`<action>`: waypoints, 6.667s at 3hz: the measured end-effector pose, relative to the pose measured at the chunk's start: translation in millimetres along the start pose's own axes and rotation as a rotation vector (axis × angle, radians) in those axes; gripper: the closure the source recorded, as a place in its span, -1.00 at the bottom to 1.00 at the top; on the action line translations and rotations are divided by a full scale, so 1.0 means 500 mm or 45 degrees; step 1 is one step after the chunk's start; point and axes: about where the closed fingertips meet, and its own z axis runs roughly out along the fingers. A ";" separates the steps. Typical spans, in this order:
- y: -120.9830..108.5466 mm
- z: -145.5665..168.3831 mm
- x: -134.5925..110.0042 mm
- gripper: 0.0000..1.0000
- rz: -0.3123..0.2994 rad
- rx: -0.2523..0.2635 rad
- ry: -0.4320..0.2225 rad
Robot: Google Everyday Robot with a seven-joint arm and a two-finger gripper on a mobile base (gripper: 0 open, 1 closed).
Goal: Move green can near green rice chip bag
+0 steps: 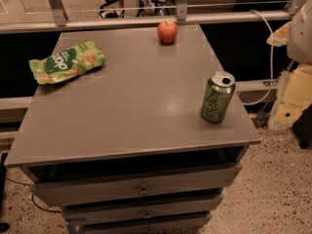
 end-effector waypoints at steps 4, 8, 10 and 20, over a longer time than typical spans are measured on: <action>-0.067 0.103 -0.022 -1.00 0.104 0.041 -0.435; -0.137 0.236 -0.090 -0.63 0.359 0.004 -1.028; -0.126 0.255 -0.104 0.28 0.389 -0.032 -1.094; -0.348 0.360 -0.618 1.00 0.198 -0.037 -1.255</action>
Offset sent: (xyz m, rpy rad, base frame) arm 0.0084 0.0015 -0.0122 0.0894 -0.0219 0.0078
